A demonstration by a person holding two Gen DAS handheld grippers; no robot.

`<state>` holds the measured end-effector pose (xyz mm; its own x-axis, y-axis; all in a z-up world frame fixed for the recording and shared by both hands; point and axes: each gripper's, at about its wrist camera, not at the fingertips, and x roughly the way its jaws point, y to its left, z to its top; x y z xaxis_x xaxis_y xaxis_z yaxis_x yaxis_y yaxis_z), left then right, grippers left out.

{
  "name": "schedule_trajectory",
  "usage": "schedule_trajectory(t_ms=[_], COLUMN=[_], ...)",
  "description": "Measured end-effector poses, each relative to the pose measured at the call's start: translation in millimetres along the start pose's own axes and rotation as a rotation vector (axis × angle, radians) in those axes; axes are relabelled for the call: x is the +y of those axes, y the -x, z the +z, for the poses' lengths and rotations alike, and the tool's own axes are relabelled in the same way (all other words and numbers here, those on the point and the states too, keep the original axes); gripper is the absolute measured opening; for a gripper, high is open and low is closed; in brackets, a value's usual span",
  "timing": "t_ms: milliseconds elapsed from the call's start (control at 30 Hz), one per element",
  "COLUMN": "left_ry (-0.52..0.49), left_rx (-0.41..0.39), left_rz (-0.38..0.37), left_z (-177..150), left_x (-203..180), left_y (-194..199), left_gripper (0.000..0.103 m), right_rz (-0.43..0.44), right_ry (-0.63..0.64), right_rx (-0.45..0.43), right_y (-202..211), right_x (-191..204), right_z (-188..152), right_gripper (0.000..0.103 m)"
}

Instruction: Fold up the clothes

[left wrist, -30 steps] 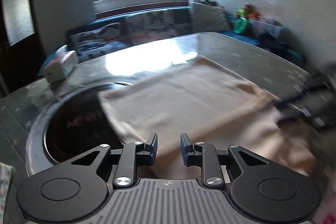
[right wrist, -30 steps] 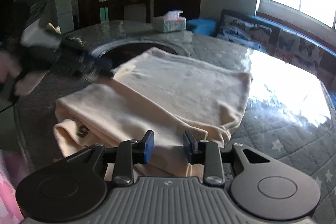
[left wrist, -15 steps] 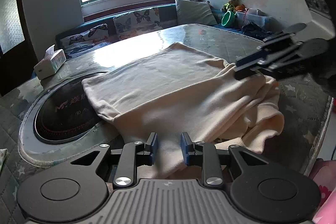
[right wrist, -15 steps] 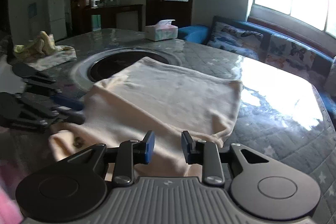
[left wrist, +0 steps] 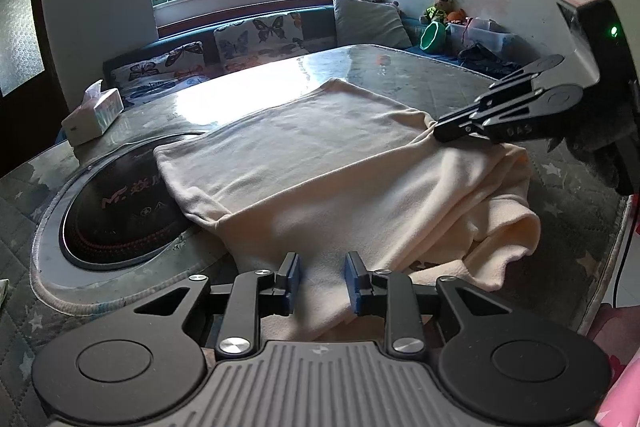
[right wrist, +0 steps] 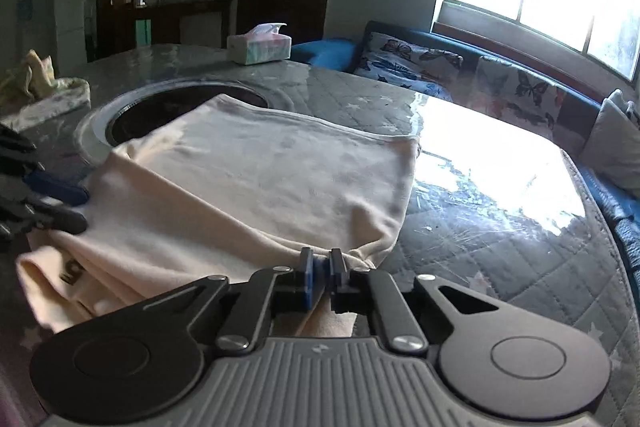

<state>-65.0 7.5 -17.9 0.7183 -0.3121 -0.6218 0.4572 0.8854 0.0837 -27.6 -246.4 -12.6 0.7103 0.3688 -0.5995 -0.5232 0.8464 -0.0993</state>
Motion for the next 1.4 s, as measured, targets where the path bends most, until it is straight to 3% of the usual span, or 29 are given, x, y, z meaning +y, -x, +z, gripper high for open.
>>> schedule_trajectory(t_ms=[67, 167, 300, 500, 600, 700, 967, 1100, 1133, 1400], left_ry=[-0.011, -0.03, -0.055, -0.183, -0.264, -0.337, -0.42, -0.41, -0.398, -0.231], left_rx=[-0.003, -0.009, -0.014, 0.005, -0.001, -0.024, -0.089, -0.086, -0.089, -0.129], left_rz=[0.003, 0.003, -0.008, -0.05, -0.053, -0.052, -0.091, -0.103, -0.106, -0.134], left_z=[1.2, 3.8, 6.7, -3.4, -9.9, -15.1, -15.9, -13.9, -11.8, 20.7], left_x=[-0.8, -2.2, -2.9, -10.4, -22.8, -39.9, -60.4, -59.5, -57.7, -24.6], left_y=[1.8, 5.5, 12.5, 35.8, 38.5, 33.5, 20.7, 14.8, 15.3, 18.3], left_gripper=[0.031, 0.032, 0.032, 0.043, 0.052, 0.052, 0.051, 0.022, 0.015, 0.01], right_rz=[0.004, 0.097, 0.175, 0.186, 0.184, 0.193, 0.185, 0.19, 0.192, 0.203], right_ry=[0.01, 0.051, 0.136, 0.135, 0.15, 0.172, 0.253, 0.331, 0.353, 0.502], right_rx=[-0.019, -0.028, 0.044, 0.057, 0.057, 0.057, 0.068, 0.076, 0.078, 0.026], right_y=[9.2, 25.3, 23.2, 31.6, 38.4, 46.0, 62.3, 70.5, 71.9, 61.7], right_x=[1.9, 10.2, 24.4, 18.8, 17.9, 20.0, 26.1, 32.0, 34.5, 54.9], right_z=[2.7, 3.8, -9.0, -8.1, -7.8, -7.7, -13.0, -19.8, -22.0, -31.6], right_gripper=[0.008, 0.008, 0.008, 0.009, 0.014, 0.015, 0.033, 0.041, 0.047, 0.059])
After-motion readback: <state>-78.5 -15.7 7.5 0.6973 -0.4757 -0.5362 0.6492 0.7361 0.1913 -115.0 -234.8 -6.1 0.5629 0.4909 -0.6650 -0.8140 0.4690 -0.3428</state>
